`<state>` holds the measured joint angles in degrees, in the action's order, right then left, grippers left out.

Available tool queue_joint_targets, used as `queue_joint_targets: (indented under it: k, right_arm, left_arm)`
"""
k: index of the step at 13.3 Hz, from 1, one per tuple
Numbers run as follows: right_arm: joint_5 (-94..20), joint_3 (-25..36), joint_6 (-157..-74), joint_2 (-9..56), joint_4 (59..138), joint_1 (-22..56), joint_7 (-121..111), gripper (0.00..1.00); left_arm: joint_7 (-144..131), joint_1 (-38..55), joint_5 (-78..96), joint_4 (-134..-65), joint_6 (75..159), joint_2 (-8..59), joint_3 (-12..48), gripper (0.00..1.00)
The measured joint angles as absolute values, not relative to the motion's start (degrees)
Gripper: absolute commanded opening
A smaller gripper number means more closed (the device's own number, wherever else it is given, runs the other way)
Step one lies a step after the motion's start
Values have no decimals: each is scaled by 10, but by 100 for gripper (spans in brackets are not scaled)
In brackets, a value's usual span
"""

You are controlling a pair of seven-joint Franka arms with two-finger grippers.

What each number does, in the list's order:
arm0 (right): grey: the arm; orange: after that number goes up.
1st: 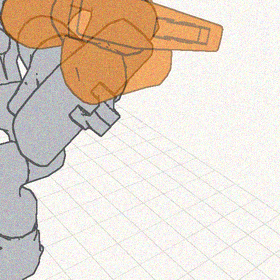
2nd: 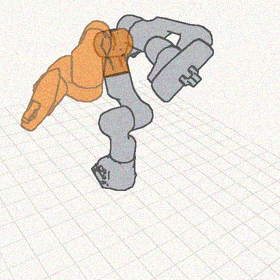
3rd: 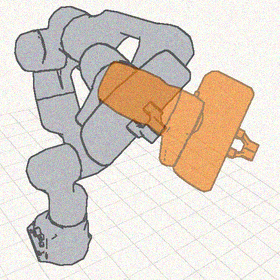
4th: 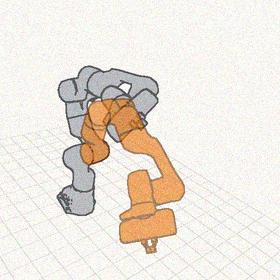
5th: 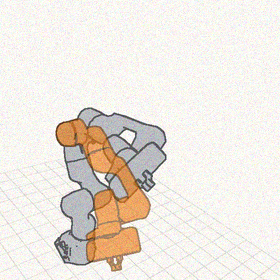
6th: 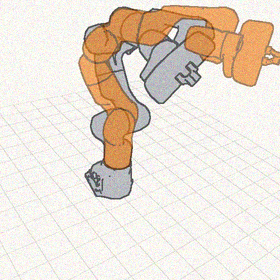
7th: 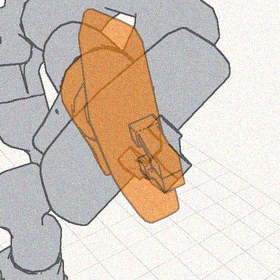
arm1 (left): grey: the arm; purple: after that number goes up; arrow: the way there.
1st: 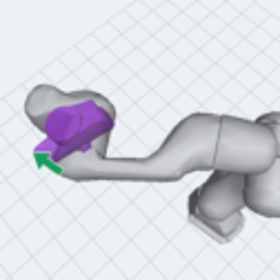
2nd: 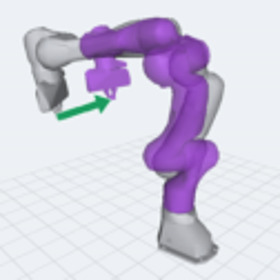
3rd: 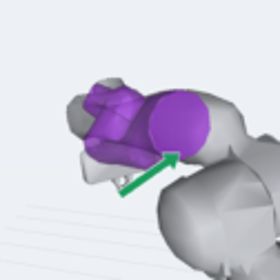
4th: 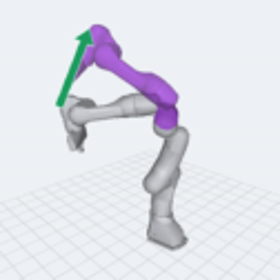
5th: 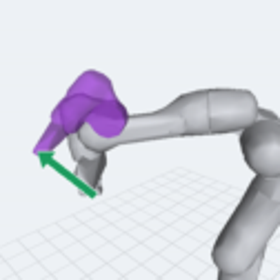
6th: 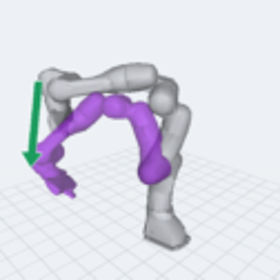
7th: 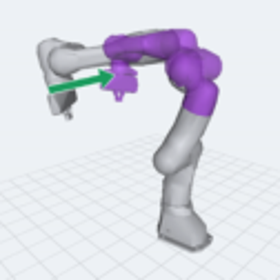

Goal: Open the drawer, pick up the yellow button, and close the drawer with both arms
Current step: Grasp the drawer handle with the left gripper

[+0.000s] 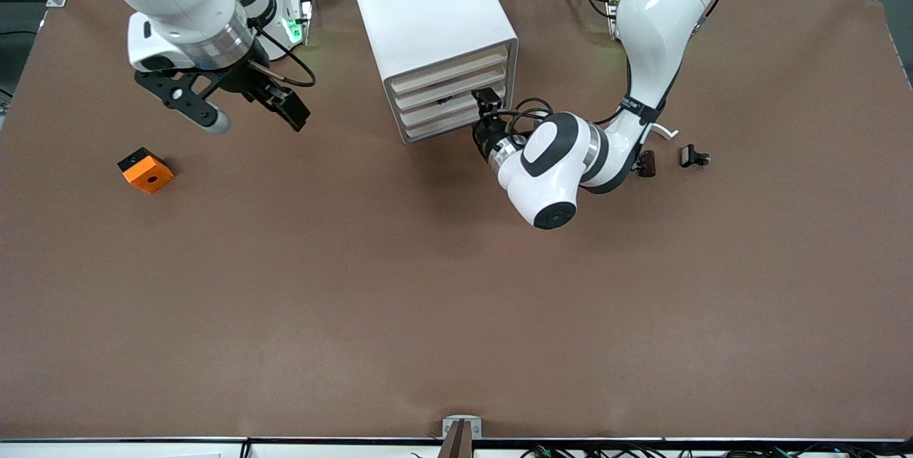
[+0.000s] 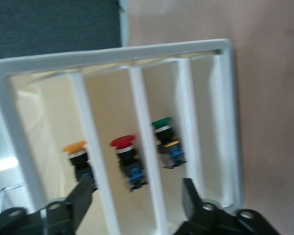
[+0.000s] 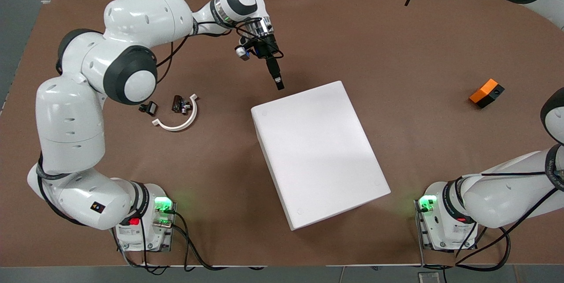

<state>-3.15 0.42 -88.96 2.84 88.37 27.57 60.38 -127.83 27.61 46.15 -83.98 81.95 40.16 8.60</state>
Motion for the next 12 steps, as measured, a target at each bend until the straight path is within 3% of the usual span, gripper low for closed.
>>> queue_joint_targets:
  k: [3, 6, 10, 12]
  right_arm:
    - [-62, 4, -890, 29, 884, 279, 622, 100]
    - [-69, 4, -890, 33, 884, 297, 666, 100]
    - [-105, 4, -891, 48, 884, 319, 708, 100]
    - [-109, 6, -891, 51, 884, 319, 708, 100]
  left_arm:
    - [-1309, 285, 493, -840, 801, 410, 86, 70]
    - [-1324, 304, 506, -840, 799, 422, 86, 54]
    - [-1345, 315, 526, -840, 794, 427, 86, 53]
    - [-1353, 318, 534, -840, 788, 427, 86, 39]
